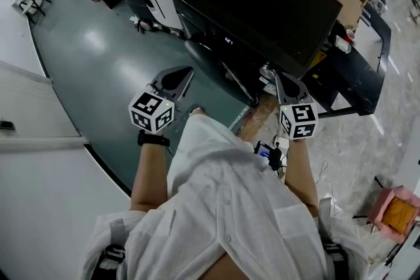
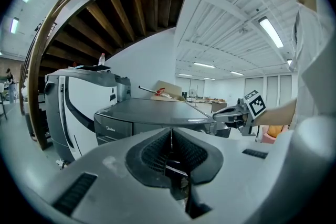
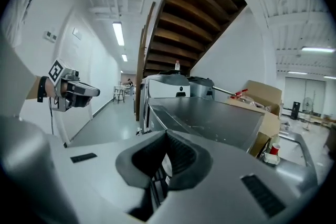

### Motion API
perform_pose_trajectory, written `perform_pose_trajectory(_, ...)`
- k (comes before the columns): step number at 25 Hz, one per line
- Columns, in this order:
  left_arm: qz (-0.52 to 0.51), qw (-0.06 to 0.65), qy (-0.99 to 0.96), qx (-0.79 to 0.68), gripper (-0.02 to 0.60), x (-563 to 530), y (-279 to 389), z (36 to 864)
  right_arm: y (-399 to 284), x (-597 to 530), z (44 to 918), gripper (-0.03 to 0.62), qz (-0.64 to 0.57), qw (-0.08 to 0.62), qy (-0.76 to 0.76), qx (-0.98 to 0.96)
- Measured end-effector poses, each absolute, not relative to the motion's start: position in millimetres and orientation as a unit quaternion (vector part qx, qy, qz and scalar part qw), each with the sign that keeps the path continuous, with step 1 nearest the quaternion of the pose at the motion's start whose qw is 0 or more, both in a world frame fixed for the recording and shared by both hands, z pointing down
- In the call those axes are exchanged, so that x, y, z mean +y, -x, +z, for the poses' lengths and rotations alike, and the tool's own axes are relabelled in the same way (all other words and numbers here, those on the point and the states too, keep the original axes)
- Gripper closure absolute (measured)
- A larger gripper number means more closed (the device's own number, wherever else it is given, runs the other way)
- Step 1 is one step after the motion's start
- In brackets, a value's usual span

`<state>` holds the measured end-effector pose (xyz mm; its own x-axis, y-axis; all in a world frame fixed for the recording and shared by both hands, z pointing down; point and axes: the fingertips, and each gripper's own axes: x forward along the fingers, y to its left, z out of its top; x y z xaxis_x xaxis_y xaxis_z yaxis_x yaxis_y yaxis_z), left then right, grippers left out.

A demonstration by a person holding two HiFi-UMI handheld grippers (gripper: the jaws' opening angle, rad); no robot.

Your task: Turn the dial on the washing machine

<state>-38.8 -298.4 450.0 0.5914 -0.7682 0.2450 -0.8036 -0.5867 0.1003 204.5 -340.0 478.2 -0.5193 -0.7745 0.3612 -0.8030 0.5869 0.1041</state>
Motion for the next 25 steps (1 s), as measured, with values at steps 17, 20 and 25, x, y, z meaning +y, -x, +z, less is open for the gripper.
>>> perform_pose_trajectory(17, 0.090, 0.093, -0.891, -0.435, 0.565, -299.4, 25.8, 445.5, -230.5, -334.4, 461.8, 0.594, 0.035, 0.167, -0.482, -0.859)
perform_pose_trajectory(20, 0.091, 0.093, -0.891, -0.434, 0.565, -299.3, 24.9, 446.3, -231.4, -334.5, 462.0, 0.594, 0.035, 0.167, -0.483, -0.859)
perform_pose_trajectory(25, 0.092, 0.093, -0.892, -0.433, 0.565, -301.5, 24.4, 444.6, -230.6, -336.5, 460.1, 0.594, 0.035, 0.168, -0.481, -0.860)
